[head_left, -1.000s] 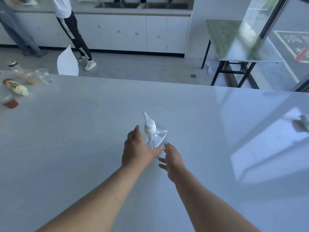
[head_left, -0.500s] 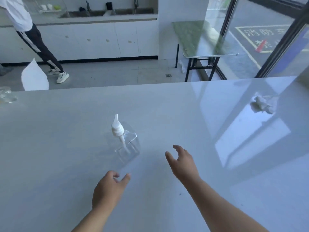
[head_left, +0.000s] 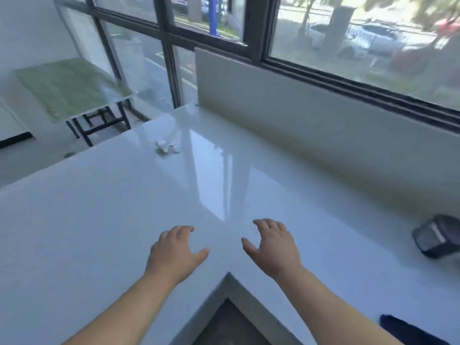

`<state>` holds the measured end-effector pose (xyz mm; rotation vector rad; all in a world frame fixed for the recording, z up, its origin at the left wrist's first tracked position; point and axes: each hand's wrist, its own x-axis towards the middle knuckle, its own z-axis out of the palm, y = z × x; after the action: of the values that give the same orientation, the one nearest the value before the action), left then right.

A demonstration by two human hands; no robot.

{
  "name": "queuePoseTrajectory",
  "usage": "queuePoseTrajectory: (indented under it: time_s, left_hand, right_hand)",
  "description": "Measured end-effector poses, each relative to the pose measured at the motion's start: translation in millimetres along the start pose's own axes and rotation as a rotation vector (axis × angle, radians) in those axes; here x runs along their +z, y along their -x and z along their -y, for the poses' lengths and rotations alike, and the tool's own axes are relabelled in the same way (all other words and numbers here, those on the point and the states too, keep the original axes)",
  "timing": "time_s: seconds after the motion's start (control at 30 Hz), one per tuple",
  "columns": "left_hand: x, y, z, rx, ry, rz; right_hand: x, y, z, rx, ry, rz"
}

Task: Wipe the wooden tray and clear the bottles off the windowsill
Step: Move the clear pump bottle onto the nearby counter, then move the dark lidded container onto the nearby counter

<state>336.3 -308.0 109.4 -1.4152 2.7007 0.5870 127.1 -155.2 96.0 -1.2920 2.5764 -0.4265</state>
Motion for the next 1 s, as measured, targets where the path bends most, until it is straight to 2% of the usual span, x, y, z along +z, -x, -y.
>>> queuePoseTrajectory:
  time_s: [0.13,0.3,0.47,0.57,0.67,0.87,1.0]
  left_hand:
    - [42,-26,-163,0.268,-0.148,0.07]
    - [96,-25,-338,0.494,-0.157,0.15]
    - [144,-25,-479,0.625,-0.139,0.196]
    - [168,-30,-549,0.677,-0.149,0.183]
    - [190,-39,-603,0.702,-0.129,0.184]
    - [225,-68,-667,0.745,-0.058,0.248]
    - [241,-82,-683,0.732,-0.082,0.367]
  right_hand:
    - [-55,43,-149,0.223,0.02,-0.078]
    - [-91,110,-294,0.507,-0.056,-0.123]
    - [-114,137,-396,0.747,-0.247,-0.193]
    - [-124,131,-439,0.826,-0.332,-0.219]
    - [-126,118,-470,0.854,-0.462,-0.237]
    - [-124,79,-507,1.033,-1.147,-0.313]
    - [-114,66,-516,1.075,-1.401,-0.31]
